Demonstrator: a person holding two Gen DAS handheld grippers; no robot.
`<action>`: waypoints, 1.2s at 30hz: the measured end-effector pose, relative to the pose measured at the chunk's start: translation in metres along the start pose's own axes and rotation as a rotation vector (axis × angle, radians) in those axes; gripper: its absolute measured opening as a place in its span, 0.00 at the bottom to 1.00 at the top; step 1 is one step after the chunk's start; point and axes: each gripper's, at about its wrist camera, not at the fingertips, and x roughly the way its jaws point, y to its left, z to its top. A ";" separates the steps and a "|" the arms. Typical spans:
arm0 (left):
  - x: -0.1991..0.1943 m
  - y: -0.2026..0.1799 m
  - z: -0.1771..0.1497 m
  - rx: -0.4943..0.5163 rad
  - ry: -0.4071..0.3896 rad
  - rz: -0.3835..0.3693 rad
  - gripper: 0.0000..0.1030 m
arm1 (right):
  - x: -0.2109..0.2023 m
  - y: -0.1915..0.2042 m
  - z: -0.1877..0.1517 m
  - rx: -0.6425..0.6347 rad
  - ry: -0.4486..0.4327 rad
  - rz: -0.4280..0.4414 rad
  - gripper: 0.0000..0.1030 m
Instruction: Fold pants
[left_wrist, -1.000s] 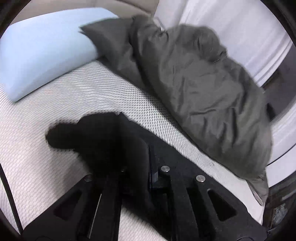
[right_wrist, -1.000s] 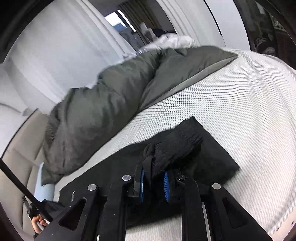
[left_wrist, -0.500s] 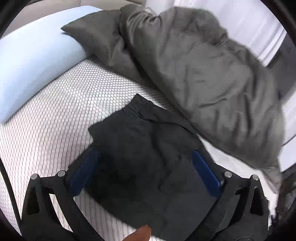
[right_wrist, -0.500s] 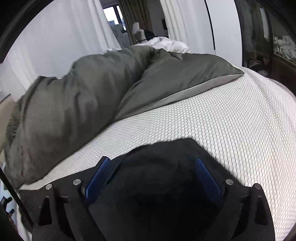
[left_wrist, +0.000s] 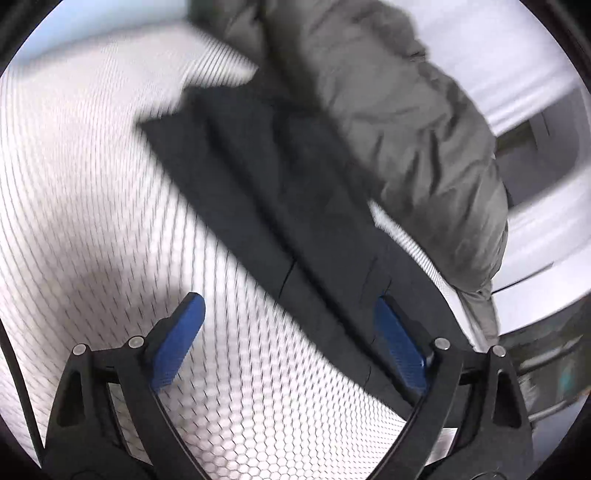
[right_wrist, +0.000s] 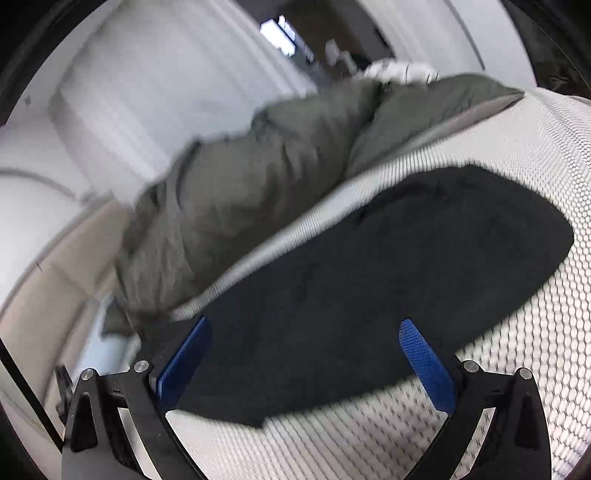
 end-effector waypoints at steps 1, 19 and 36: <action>0.007 0.006 -0.003 -0.029 0.027 -0.015 0.83 | 0.001 -0.006 0.000 0.010 0.017 0.003 1.00; 0.034 -0.018 -0.001 -0.071 -0.044 -0.007 0.81 | 0.003 -0.117 -0.004 0.341 0.018 0.032 1.00; 0.066 -0.030 0.020 0.009 -0.133 0.090 0.18 | 0.038 -0.128 0.016 0.402 0.015 0.089 0.59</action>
